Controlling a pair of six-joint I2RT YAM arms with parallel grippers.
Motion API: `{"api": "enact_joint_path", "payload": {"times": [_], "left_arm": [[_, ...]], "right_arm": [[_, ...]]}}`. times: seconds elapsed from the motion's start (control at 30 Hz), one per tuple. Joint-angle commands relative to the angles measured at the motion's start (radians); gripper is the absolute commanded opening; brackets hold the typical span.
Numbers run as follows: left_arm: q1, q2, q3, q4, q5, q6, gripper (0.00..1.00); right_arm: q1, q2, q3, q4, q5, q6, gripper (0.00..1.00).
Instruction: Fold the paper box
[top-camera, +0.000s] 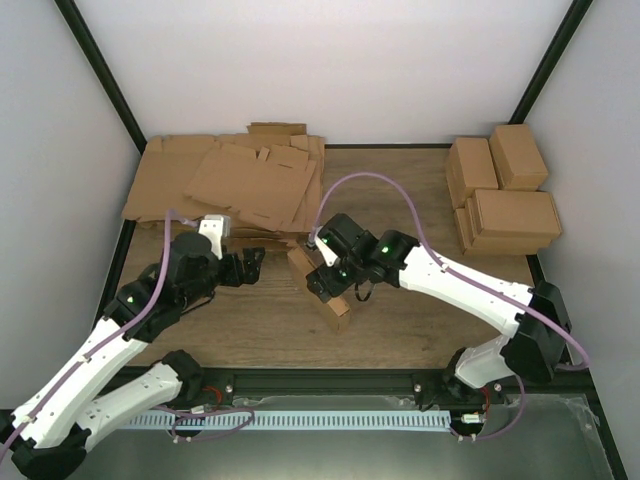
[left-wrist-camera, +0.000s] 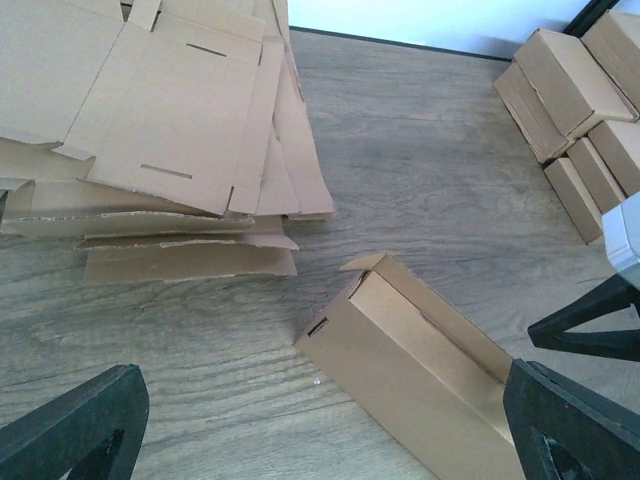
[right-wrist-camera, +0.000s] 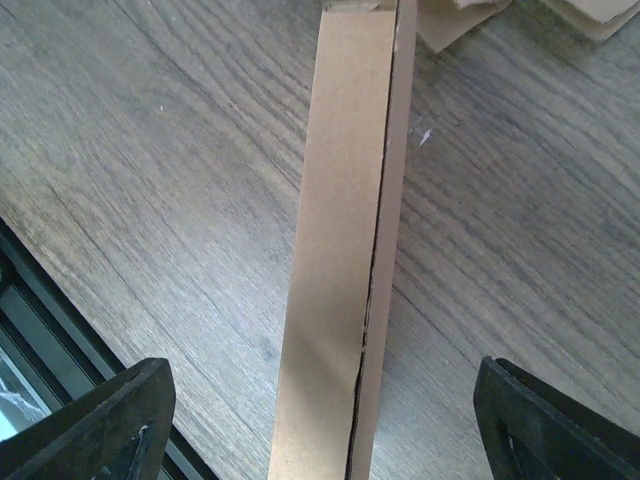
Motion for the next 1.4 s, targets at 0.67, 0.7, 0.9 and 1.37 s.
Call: {"api": "enact_joint_path", "payload": {"times": [0.67,0.7,0.9,1.37], "left_arm": [[0.004,-0.002,0.039,-0.009,0.008,0.009,1.0],[0.004,-0.002,0.042,-0.009,0.008,0.009,1.0],[0.004,0.006,0.052,-0.01,0.008,0.013,1.0],[0.004,0.018,0.057,-0.005,0.003,0.022,1.0]], "right_arm": [[0.058,0.1,0.026,-0.05,0.069,-0.05,0.52],[0.058,0.099,0.021,-0.047,0.077,-0.057,0.49],[0.058,0.073,-0.041,0.023,0.087,-0.199,0.42],[0.058,0.059,-0.101,0.133,0.047,-0.502,0.24]]}}
